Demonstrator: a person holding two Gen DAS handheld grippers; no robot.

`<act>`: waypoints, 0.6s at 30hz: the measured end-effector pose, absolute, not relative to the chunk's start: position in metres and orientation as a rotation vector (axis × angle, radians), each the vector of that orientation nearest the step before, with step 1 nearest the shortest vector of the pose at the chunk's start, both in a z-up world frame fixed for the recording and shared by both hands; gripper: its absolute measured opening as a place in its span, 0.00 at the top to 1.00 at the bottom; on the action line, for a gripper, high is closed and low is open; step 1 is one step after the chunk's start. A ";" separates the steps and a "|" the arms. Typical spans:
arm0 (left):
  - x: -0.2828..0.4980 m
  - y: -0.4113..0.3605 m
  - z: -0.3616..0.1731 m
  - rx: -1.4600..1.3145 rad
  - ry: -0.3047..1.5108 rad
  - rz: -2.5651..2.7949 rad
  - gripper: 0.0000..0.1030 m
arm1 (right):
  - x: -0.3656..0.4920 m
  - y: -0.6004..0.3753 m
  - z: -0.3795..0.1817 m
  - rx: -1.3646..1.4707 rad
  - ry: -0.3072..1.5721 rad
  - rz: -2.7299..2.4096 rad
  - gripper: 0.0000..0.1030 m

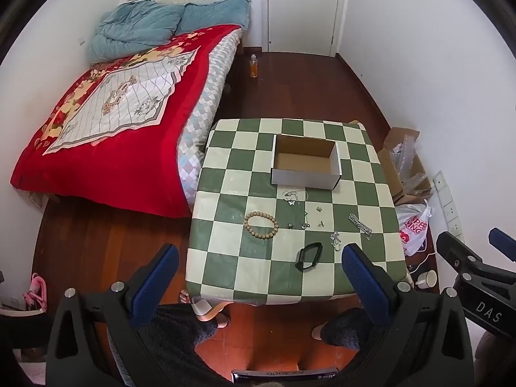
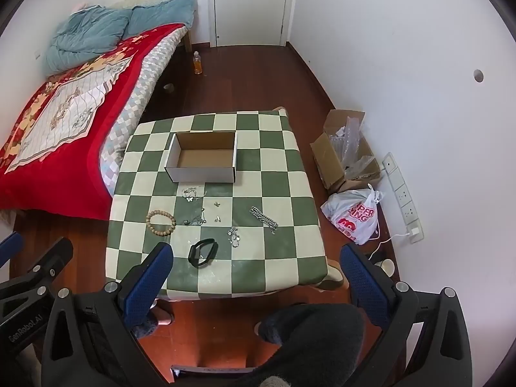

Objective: Organize jewelry

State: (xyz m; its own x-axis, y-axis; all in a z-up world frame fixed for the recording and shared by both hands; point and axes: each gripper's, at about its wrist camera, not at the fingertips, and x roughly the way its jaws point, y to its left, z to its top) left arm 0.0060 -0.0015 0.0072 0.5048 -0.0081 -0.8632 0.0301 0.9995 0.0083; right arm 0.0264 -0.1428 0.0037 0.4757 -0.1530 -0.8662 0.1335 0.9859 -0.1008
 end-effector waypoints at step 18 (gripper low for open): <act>0.010 -0.004 0.013 0.022 1.031 -0.017 0.00 | 0.029 -0.142 0.010 -0.013 1.060 -0.175 0.00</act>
